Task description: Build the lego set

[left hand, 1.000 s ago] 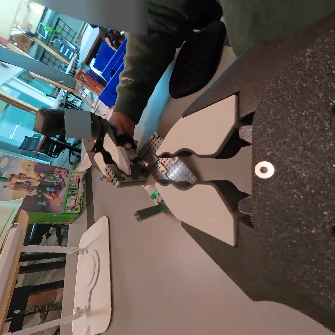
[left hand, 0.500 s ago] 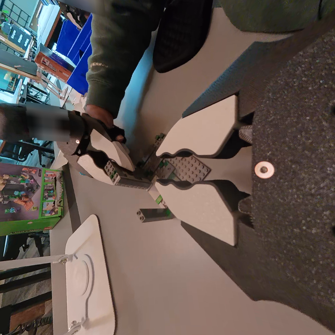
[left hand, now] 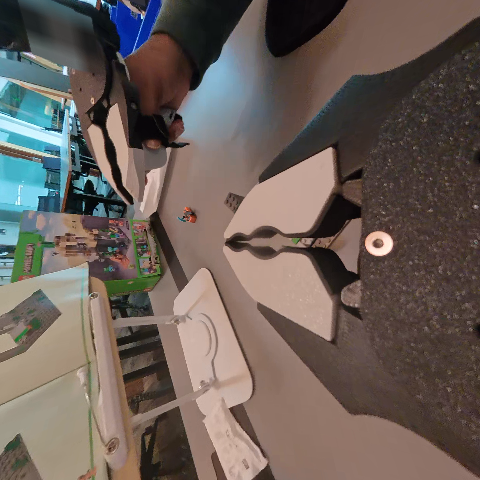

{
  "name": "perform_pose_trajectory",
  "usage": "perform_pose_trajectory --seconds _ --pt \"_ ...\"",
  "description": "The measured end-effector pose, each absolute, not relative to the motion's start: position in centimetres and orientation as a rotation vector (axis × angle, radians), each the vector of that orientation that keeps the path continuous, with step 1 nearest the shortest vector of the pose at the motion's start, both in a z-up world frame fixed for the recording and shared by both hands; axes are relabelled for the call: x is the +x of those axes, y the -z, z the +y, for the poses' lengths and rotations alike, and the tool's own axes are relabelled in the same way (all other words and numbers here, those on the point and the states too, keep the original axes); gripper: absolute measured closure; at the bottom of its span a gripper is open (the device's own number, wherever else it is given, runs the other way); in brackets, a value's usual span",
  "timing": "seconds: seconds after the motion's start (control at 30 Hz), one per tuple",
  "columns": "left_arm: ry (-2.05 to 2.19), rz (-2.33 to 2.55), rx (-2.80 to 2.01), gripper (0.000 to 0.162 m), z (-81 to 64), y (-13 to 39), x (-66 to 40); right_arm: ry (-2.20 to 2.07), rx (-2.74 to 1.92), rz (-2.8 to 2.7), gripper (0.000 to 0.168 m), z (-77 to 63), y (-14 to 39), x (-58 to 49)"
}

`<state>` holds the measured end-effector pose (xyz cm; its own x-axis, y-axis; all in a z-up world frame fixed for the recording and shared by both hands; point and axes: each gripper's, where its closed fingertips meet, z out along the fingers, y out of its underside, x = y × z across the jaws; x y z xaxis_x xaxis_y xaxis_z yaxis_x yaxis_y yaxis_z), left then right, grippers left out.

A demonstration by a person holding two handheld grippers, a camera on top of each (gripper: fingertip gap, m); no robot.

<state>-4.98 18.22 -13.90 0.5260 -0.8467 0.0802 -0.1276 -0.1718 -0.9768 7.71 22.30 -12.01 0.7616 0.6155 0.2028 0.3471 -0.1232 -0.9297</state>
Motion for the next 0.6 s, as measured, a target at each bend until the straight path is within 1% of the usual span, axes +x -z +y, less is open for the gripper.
perform_pose_trajectory --seconds 0.13,0.3,0.6 --pt "0.692 0.834 -1.627 0.162 20.1 13.6 -5.2 -0.167 -1.755 -0.613 0.161 22.6 11.5 9.4" --pt "0.512 0.757 -1.631 0.162 22.6 13.8 -6.9 -0.079 -1.800 -0.477 0.164 22.6 12.5 10.6" --pt "0.344 0.635 -1.687 0.162 26.3 17.1 -9.1 -0.072 -1.857 -0.304 0.166 22.4 16.2 12.5"
